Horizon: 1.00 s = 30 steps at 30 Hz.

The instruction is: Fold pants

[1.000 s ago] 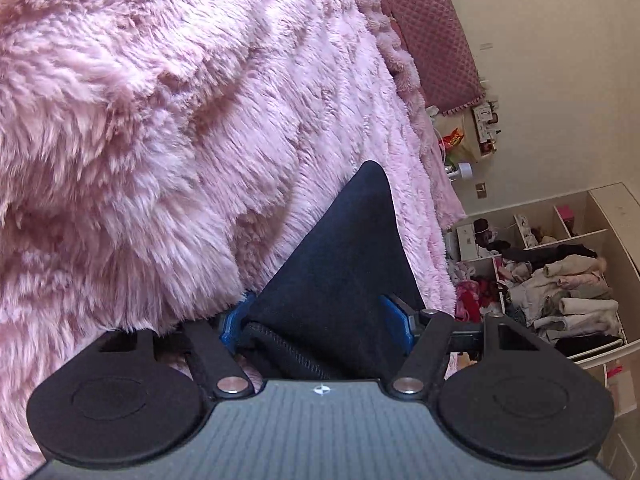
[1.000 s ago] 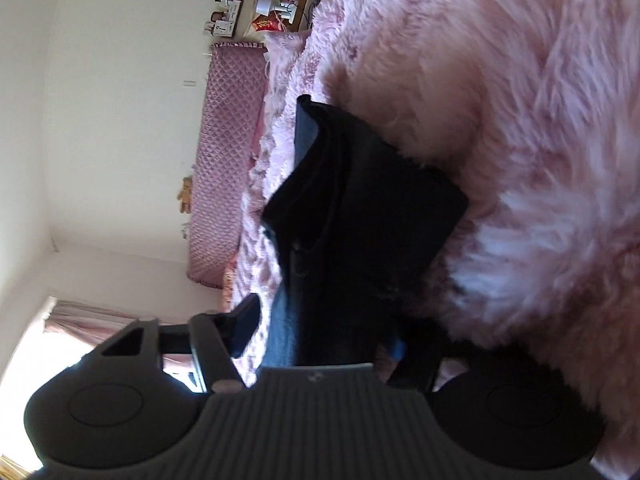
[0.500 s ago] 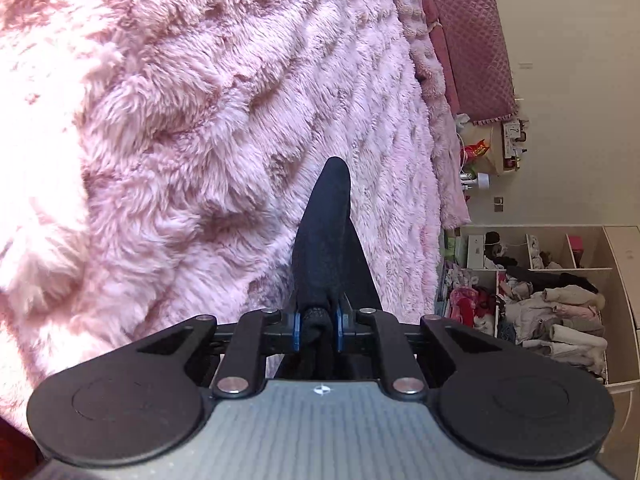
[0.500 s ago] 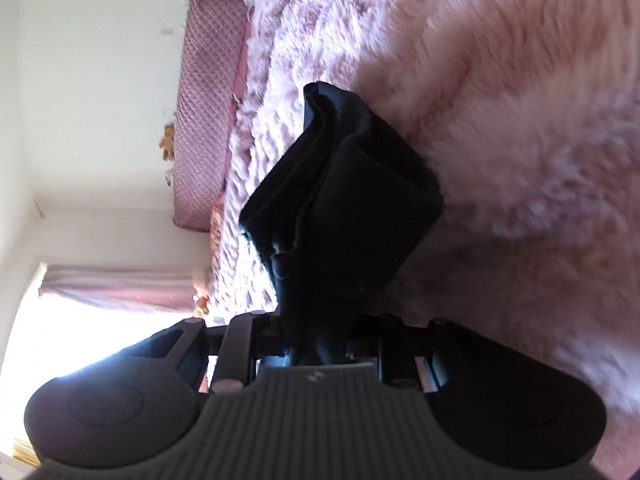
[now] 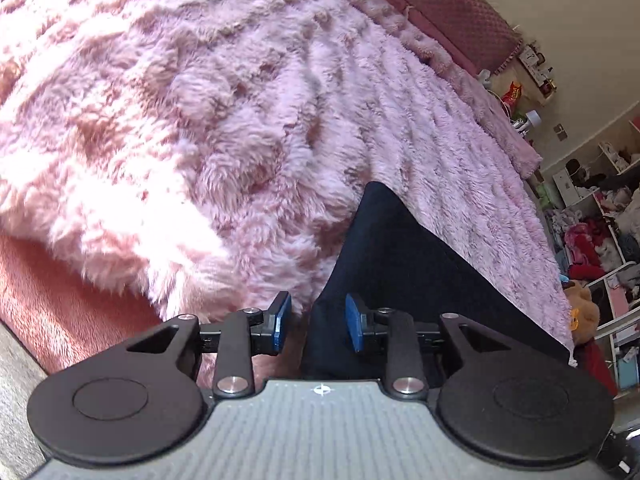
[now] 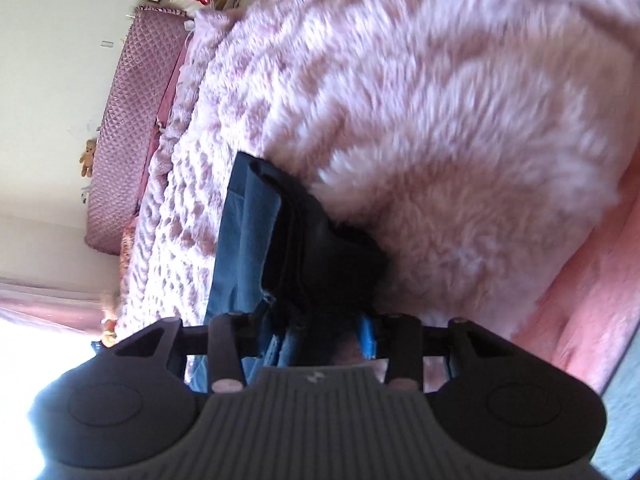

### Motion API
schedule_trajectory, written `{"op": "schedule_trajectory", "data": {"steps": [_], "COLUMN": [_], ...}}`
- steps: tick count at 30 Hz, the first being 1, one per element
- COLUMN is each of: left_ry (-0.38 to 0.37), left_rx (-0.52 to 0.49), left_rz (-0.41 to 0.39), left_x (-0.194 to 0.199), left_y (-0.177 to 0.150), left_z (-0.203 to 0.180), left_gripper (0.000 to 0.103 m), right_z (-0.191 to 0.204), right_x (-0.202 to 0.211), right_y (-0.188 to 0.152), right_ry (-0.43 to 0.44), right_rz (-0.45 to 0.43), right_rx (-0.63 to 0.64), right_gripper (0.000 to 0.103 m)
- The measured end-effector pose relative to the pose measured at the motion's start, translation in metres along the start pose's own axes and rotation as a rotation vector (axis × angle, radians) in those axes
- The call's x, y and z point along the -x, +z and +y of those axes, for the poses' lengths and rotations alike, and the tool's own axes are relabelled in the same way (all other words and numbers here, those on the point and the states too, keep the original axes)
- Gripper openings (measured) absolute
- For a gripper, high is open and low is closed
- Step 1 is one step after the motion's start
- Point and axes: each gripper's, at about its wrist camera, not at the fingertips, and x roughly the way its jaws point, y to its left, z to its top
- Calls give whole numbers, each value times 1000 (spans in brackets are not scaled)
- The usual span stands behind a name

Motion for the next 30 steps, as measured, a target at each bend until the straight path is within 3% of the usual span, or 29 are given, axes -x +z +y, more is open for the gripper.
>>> {"op": "schedule_trajectory", "data": {"steps": [1, 4, 7, 9, 11, 12, 13, 14, 15, 17, 18, 22, 30], "left_ry": [-23, -93, -115, -116, -143, -160, -174, -183, -189, -188, -185, -169, -136], "left_rx": [-12, 6, 18, 29, 32, 29, 23, 14, -1, -37, -51, -110, -184], "left_rz": [-11, -21, -42, -55, -67, -65, -59, -54, -51, -42, -37, -4, 4], "left_x": [1, 1, 0, -2, -2, -3, -5, -6, -8, -12, -13, -23, -29], "left_y": [1, 3, 3, 4, 3, 3, 2, 1, -1, -5, -6, -14, -24], "left_z": [-1, -2, -3, -2, -3, -4, -6, -8, -13, -20, -24, -36, -47], "left_gripper": [51, 55, 58, 58, 58, 58, 59, 59, 59, 59, 59, 59, 60], "right_z": [7, 30, 57, 69, 79, 85, 91, 102, 109, 116, 121, 126, 146], "right_x": [9, 23, 39, 42, 39, 32, 23, 5, -9, -32, -37, -73, -133], "right_y": [1, 3, -2, -4, 2, 3, 1, -1, -9, -18, -44, -70, -77], "right_ry": [-32, -136, -251, -236, -97, -17, 35, 64, 75, 68, 57, -14, -190], "right_rz": [-44, -143, -322, -379, -342, -293, -239, -183, -96, 35, 91, 203, 178], "right_rx": [55, 252, 556, 683, 751, 779, 810, 841, 864, 875, 900, 966, 1115], "right_gripper": [41, 43, 44, 45, 43, 36, 12, 0, 0, 0, 0, 0, 0]}}
